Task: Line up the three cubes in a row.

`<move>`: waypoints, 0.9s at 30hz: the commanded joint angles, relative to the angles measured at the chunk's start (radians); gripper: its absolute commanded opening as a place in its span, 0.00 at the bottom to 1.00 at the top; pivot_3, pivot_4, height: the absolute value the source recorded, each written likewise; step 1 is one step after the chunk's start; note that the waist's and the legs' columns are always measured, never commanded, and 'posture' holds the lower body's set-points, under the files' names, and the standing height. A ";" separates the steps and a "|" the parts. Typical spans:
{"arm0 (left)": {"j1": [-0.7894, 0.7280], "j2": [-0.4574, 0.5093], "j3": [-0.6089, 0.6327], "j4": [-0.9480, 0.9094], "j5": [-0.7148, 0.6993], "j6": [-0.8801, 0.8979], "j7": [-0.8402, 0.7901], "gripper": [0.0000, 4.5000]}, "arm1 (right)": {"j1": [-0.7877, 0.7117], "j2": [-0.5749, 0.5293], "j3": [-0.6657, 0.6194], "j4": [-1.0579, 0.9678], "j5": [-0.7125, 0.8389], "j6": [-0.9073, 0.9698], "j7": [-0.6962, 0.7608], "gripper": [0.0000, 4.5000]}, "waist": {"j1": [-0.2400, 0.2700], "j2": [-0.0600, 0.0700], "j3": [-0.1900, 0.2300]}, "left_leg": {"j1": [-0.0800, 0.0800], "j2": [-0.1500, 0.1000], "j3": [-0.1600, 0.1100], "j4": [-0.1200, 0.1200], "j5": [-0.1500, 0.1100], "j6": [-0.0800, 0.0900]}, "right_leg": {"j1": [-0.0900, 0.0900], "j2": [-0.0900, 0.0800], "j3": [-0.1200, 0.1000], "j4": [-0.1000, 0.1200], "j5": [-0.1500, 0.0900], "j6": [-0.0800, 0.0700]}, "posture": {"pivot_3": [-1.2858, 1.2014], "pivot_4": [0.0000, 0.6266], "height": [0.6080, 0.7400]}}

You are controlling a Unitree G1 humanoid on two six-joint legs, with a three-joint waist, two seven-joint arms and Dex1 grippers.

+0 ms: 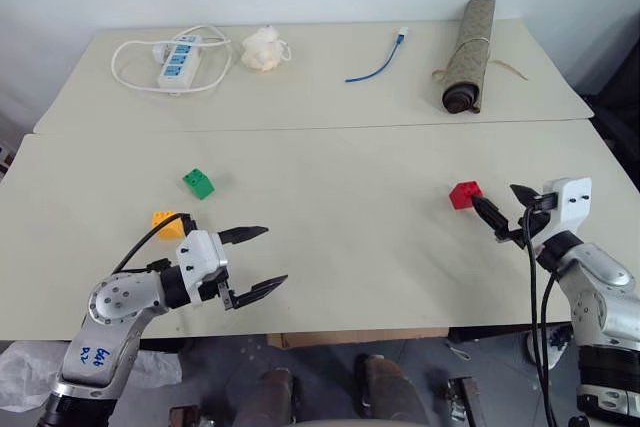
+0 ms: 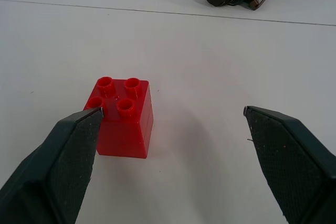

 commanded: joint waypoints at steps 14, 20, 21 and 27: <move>-0.018 0.004 0.014 -0.018 -0.001 -0.005 0.004 0.97 | 0.011 0.032 0.044 -0.028 -0.026 -0.010 0.007 1.00 | 0.002 0.000 0.000 | -0.004 0.000 -0.001 0.000 0.000 0.000 | -0.003 0.000 -0.001 -0.001 0.000 0.000 | 0.52 0.24 1.00; -0.040 0.001 0.005 -0.009 -0.012 -0.013 -0.016 0.97 | -0.042 0.056 0.074 0.033 -0.060 -0.047 -0.003 1.00 | 0.001 0.000 0.000 | -0.004 0.000 -0.001 0.000 0.000 0.000 | -0.003 0.000 -0.001 -0.001 0.000 0.000 | 0.52 0.24 1.00; -0.043 0.000 0.004 -0.010 -0.017 -0.016 -0.024 0.97 | -0.051 0.061 0.078 0.045 -0.067 -0.065 -0.003 1.00 | 0.001 0.000 0.000 | -0.004 0.000 -0.001 0.000 0.000 0.000 | -0.003 0.000 -0.001 -0.001 0.000 0.000 | 0.52 0.24 1.00; -0.051 -0.010 0.011 -0.011 -0.042 -0.019 -0.046 1.00 | -0.096 0.070 0.090 0.105 -0.090 -0.127 0.009 0.72 | 0.001 0.000 0.000 | -0.007 0.000 -0.001 0.000 0.000 0.000 | -0.006 0.000 -0.002 0.000 0.000 0.000 | 0.52 0.24 1.00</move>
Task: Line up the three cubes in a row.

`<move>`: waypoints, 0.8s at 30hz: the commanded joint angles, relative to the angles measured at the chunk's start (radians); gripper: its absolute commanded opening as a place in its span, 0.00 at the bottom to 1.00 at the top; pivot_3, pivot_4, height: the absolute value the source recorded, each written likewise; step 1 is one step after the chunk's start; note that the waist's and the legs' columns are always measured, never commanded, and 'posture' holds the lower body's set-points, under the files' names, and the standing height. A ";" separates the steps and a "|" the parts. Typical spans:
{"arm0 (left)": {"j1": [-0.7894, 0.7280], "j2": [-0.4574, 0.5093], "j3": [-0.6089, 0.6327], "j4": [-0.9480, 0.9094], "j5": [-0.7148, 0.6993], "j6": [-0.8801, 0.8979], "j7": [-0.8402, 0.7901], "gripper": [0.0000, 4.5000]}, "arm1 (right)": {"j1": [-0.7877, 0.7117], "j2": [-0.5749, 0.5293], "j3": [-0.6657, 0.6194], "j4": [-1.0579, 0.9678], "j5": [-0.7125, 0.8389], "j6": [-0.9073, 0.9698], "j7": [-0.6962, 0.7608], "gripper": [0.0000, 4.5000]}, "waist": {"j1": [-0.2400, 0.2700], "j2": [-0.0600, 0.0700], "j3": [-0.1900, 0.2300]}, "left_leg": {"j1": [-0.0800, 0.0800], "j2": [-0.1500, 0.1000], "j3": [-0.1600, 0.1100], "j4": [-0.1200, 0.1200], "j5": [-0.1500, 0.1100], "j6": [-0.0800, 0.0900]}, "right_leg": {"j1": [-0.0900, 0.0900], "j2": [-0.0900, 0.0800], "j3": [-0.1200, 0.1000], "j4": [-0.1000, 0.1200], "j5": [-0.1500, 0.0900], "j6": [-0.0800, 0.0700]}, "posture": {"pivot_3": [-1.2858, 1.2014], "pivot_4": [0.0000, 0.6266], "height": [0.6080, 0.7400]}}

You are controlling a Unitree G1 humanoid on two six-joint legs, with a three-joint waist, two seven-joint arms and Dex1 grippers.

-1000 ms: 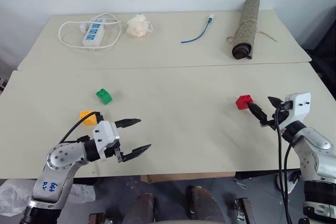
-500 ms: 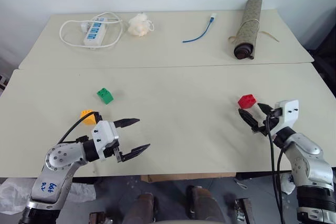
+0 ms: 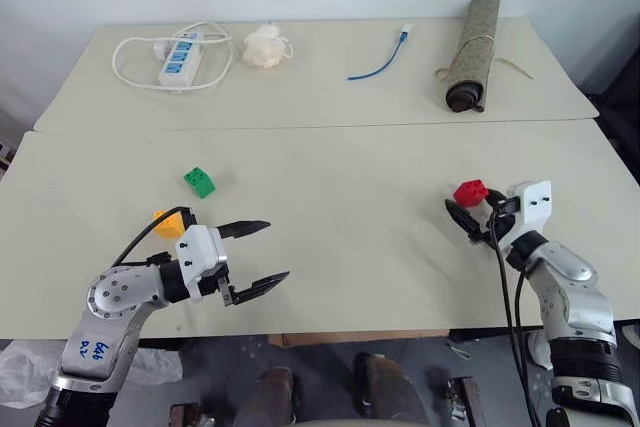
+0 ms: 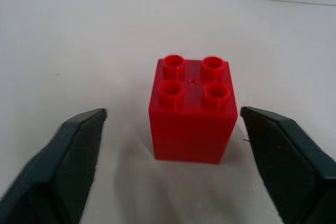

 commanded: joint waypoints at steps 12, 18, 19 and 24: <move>0.083 -0.045 0.076 -0.010 -0.026 -0.036 0.036 1.00 | -0.175 -0.120 0.213 -0.100 0.139 0.011 0.599 0.34 | -0.006 0.001 0.001 | 0.000 0.001 0.000 0.001 0.000 0.000 | 0.000 0.001 0.000 -0.001 0.000 0.000 | 0.52 0.24 1.00; 0.175 -0.060 0.097 -0.048 -0.013 -0.044 0.069 1.00 | -0.425 -0.050 0.430 0.098 0.019 -0.052 0.805 0.34 | -0.008 0.001 0.001 | 0.000 0.001 -0.002 0.001 0.000 0.000 | 0.000 0.000 -0.002 -0.002 0.000 0.000 | 0.52 0.24 1.00; 0.196 -0.060 0.104 -0.065 -0.014 -0.040 0.076 1.00 | -0.455 -0.026 0.446 0.142 0.002 -0.076 0.817 0.34 | -0.009 0.001 0.001 | 0.000 0.001 -0.002 0.001 0.000 0.000 | 0.000 0.000 -0.001 -0.002 0.000 0.000 | 0.52 0.24 1.00; 0.297 -0.055 0.133 -0.144 -0.017 -0.029 0.105 1.00 | -0.539 0.057 0.472 0.353 -0.059 -0.203 0.860 0.34 | 0.001 0.000 0.001 | -0.003 0.000 -0.006 0.001 0.000 0.000 | 0.000 -0.002 -0.006 -0.001 0.000 -0.001 | 0.52 0.24 1.00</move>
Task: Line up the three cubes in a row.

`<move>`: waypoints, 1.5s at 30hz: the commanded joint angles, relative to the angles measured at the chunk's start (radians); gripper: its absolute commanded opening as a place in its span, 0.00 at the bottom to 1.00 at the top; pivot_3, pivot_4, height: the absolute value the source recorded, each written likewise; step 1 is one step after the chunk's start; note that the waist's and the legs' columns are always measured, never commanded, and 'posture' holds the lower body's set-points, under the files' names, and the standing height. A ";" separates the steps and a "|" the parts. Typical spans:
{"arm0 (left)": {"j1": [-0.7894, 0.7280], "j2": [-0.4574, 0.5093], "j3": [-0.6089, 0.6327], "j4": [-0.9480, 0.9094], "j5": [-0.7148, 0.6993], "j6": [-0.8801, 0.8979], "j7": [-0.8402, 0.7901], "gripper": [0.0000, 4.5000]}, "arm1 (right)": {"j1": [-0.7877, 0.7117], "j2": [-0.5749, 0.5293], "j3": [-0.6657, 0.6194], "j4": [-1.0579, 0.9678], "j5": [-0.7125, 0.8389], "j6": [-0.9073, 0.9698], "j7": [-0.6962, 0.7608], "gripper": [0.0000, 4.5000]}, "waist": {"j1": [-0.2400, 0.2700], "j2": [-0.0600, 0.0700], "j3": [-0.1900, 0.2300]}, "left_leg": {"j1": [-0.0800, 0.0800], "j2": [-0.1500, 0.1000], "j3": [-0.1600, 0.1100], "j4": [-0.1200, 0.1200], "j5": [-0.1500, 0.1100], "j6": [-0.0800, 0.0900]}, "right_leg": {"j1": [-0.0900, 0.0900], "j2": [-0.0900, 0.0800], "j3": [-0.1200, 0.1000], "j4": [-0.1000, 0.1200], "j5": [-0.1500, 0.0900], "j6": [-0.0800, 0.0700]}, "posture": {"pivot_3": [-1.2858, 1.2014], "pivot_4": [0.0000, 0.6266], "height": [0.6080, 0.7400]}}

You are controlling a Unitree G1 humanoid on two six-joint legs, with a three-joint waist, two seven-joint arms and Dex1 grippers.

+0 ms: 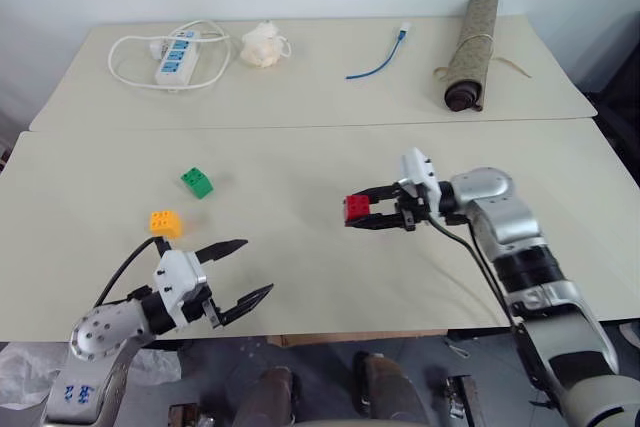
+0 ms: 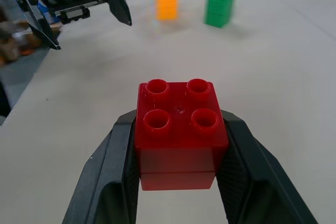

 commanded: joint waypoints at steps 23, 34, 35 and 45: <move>0.002 0.035 0.077 -0.066 -0.029 0.028 0.023 1.00 | 0.036 -0.046 -0.124 0.278 -0.050 -0.288 0.103 0.50 | -0.012 0.000 0.000 | 0.000 -0.001 -0.006 0.001 0.000 -0.001 | 0.004 0.000 -0.006 -0.002 0.000 0.000 | 0.52 0.24 1.00; 0.105 -0.058 0.232 -0.083 -0.054 -0.016 0.116 1.00 | 0.028 -0.065 -0.144 0.196 0.068 -0.287 0.171 1.00 | -0.020 0.000 0.000 | -0.001 -0.001 -0.006 0.001 0.000 -0.001 | 0.004 -0.001 -0.006 -0.002 0.000 0.000 | 0.52 0.24 1.00; 0.128 -0.093 0.265 -0.092 -0.062 -0.024 0.148 1.00 | 0.037 -0.074 -0.145 0.161 0.127 -0.266 0.171 1.00 | -0.020 0.000 0.000 | -0.001 -0.001 -0.006 0.001 0.000 -0.001 | 0.004 -0.001 -0.006 -0.002 0.000 0.000 | 0.52 0.24 1.00; 0.332 -0.446 0.571 0.030 -0.192 -0.136 0.396 1.00 | 0.088 -0.067 -0.285 0.095 0.289 -0.199 0.120 1.00 | 0.006 -0.001 0.001 | 0.002 0.000 -0.006 0.002 -0.001 -0.001 | 0.008 -0.001 -0.006 -0.008 0.000 0.000 | 0.52 0.24 1.00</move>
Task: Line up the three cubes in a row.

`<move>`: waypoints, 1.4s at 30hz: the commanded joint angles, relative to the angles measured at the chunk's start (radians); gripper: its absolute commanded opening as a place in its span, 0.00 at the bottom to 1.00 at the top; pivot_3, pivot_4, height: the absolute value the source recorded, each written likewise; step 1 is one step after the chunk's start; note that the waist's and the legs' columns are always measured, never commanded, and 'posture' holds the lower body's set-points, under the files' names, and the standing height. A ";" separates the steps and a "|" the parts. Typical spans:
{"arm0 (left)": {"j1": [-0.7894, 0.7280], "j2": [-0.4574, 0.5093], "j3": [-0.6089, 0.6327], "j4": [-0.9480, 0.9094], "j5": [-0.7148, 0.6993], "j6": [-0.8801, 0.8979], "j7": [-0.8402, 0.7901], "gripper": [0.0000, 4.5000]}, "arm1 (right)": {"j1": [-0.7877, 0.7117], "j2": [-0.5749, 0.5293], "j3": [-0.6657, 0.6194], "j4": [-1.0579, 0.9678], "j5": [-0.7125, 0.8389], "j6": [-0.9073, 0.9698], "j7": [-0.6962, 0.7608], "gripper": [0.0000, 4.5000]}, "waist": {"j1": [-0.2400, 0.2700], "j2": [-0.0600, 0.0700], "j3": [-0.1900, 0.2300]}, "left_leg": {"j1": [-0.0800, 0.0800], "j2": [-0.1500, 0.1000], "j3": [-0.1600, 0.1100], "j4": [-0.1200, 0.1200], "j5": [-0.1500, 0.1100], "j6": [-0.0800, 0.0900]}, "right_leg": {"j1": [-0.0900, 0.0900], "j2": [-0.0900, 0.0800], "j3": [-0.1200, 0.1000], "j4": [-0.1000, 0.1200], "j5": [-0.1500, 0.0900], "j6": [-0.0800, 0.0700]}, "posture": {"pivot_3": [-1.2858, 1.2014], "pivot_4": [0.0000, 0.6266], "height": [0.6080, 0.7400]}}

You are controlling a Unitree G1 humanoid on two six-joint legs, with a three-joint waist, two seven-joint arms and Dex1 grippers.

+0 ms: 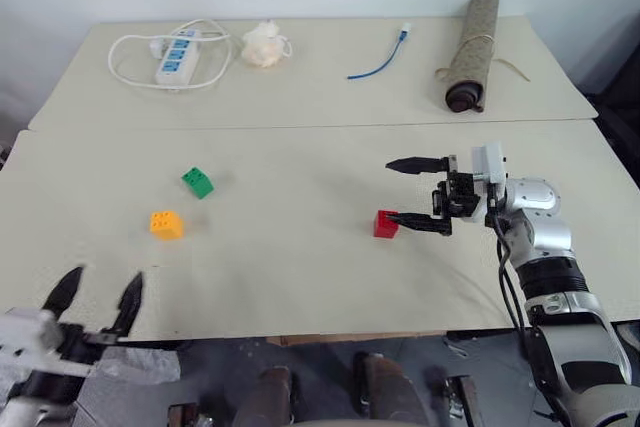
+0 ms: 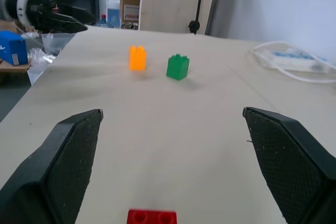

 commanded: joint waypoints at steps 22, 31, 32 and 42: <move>-0.749 0.816 -0.301 0.559 -0.001 0.373 -0.422 1.00 | 0.069 -0.083 -0.099 0.007 -0.026 -0.114 0.069 1.00 | -0.018 0.002 0.001 | 0.000 -0.001 -0.001 -0.001 0.001 -0.002 | -0.004 0.000 -0.002 0.011 -0.001 -0.002 | 0.52 0.24 1.00; -1.116 0.782 -0.558 0.853 0.179 0.420 -0.521 1.00 | 0.135 -0.104 -0.118 -0.105 -0.013 -0.069 0.036 1.00 | -0.021 0.002 0.001 | -0.002 -0.002 0.000 -0.001 0.001 -0.001 | -0.007 0.001 -0.009 0.012 -0.001 -0.002 | 0.52 0.24 1.00; -1.128 0.776 -0.570 0.866 0.188 0.427 -0.534 1.00 | 0.143 -0.105 -0.121 -0.116 -0.013 -0.067 0.031 1.00 | -0.021 0.002 0.001 | -0.002 -0.002 0.000 -0.001 0.001 -0.001 | -0.007 0.001 -0.010 0.013 -0.001 -0.002 | 0.52 0.24 1.00; -1.243 0.677 -0.611 1.033 0.298 0.358 -0.495 0.92 | 0.204 -0.112 -0.134 -0.198 -0.006 -0.034 -0.002 1.00 | -0.018 0.002 0.001 | -0.002 -0.003 0.001 0.002 0.003 -0.002 | -0.007 0.000 -0.009 0.017 -0.001 -0.001 | 0.52 0.24 1.00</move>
